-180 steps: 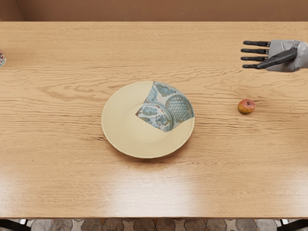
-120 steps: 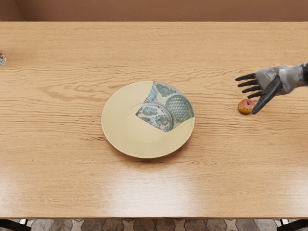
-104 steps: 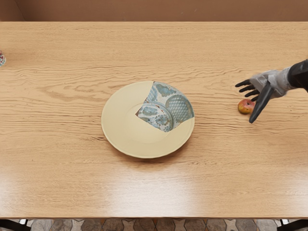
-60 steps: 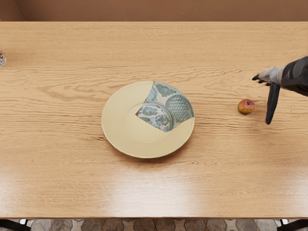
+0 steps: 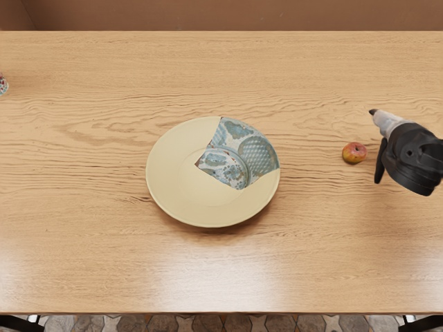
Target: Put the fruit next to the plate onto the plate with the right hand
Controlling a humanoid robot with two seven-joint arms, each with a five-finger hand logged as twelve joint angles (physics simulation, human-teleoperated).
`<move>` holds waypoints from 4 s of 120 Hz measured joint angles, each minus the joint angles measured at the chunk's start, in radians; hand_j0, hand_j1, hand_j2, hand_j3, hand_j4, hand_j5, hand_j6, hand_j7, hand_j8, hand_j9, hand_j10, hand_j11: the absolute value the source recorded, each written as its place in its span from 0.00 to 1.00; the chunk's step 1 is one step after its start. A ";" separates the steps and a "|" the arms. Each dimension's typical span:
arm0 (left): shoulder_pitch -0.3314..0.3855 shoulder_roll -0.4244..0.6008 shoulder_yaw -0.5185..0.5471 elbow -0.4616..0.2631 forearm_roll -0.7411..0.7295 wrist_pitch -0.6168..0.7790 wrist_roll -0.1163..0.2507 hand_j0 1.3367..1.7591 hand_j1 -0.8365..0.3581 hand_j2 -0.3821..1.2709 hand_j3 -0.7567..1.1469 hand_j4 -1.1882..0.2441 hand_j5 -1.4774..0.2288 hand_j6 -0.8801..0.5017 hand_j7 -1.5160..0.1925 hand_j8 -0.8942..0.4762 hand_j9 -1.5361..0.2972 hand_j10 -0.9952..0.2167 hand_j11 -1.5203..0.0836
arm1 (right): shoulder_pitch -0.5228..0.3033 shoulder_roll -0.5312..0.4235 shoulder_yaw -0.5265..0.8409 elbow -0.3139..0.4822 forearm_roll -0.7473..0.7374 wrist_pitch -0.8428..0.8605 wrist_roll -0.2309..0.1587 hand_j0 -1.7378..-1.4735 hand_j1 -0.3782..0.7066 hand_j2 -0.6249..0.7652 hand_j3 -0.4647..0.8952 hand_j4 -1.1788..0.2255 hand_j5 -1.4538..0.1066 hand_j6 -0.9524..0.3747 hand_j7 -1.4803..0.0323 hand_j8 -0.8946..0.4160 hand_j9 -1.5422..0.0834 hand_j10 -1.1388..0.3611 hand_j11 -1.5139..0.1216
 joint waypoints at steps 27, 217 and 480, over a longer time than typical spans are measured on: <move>-0.016 0.000 0.000 -0.011 0.000 0.000 0.000 0.76 0.98 0.23 0.40 0.82 0.86 0.63 0.88 0.64 0.83 0.81 0.94 | -0.085 0.080 0.047 -0.094 -0.029 -0.094 0.000 0.30 0.08 0.44 0.34 0.81 0.89 0.68 0.94 0.65 0.91 0.73 0.89; -0.020 0.000 -0.005 -0.010 0.001 0.000 0.000 0.76 0.98 0.23 0.40 0.82 0.86 0.63 0.88 0.64 0.83 0.81 0.94 | -0.182 0.198 0.145 -0.223 -0.042 -0.135 -0.009 0.20 0.63 0.90 0.56 0.29 0.26 0.16 0.31 0.31 0.35 0.39 0.34; -0.017 0.000 0.002 -0.004 0.001 0.000 0.000 0.76 0.98 0.23 0.40 0.82 0.86 0.63 0.88 0.64 0.83 0.81 0.94 | 0.068 0.308 0.323 0.226 -0.020 -0.153 0.002 0.32 0.57 0.72 0.34 0.23 0.18 0.06 0.23 0.36 0.24 0.43 0.20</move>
